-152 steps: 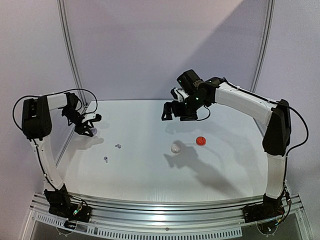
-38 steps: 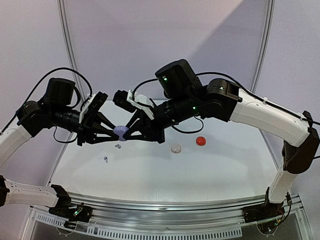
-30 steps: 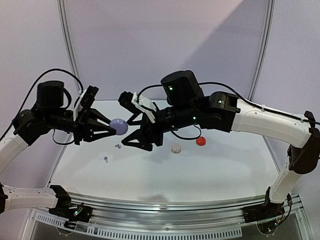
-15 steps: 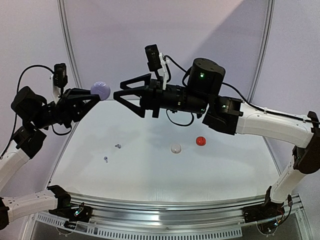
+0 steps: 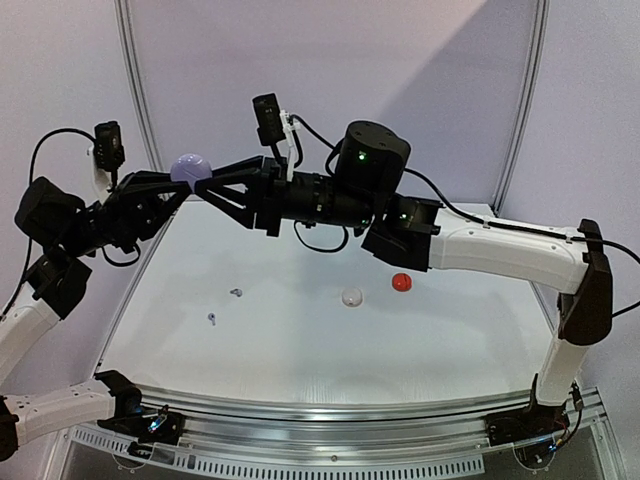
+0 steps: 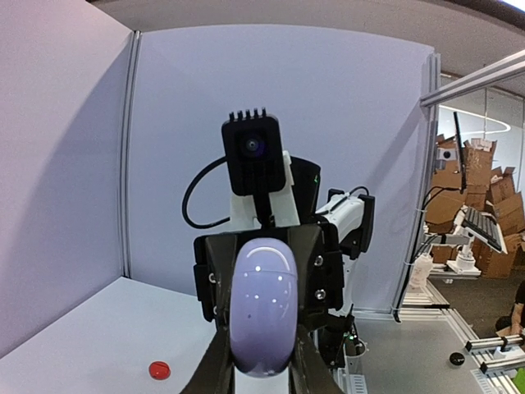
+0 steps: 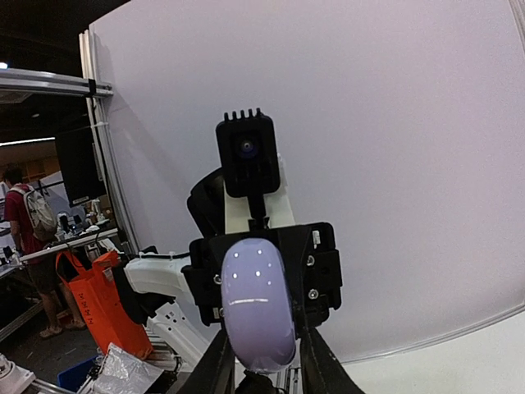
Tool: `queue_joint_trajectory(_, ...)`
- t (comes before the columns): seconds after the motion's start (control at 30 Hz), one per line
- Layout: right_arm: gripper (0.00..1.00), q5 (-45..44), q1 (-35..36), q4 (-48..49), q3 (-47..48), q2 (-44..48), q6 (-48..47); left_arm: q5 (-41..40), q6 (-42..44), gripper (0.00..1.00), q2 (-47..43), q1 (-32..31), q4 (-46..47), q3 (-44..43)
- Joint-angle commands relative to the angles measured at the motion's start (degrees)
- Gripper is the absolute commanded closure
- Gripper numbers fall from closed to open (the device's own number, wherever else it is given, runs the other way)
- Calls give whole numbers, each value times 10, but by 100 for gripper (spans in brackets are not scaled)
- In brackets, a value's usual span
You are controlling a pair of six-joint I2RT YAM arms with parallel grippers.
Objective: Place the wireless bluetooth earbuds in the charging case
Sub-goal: Pass from the left arm to the right
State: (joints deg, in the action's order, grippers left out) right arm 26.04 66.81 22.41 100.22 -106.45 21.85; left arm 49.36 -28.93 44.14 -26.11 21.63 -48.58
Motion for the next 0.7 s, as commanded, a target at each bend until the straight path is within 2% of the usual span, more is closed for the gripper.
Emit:
queue_joint_trajectory(0.0,73,17,1,14,30,-14,11,10,-7,100,-2,4,16,9)
queue_joint_trajectory(0.1,76,22,1,8,38,-18,9,12,-8,100,0,4,19,10)
queue_joint_trajectory(0.27,100,31,1,-11,45,-22,4,11,-5,100,-1,4,15,9)
queue_joint_trajectory(0.37,100,33,1,-21,44,-17,-2,7,4,100,-1,4,0,10)
queue_joint_trajectory(0.4,100,32,1,-24,42,-15,-5,2,9,93,-2,4,-11,10)
queue_joint_trajectory(0.53,100,13,-12,-55,29,0,-7,-25,64,31,-8,4,-99,2)
queue_joint_trajectory(0.57,100,4,-18,-65,23,3,-4,-32,91,19,-8,4,-139,-5)
queue_joint_trajectory(0.6,100,-6,-24,-77,14,13,-3,-42,131,12,-8,4,-180,-12)
queue_joint_trajectory(0.67,100,-28,-39,-101,-14,29,-2,-70,231,6,0,6,-292,-33)
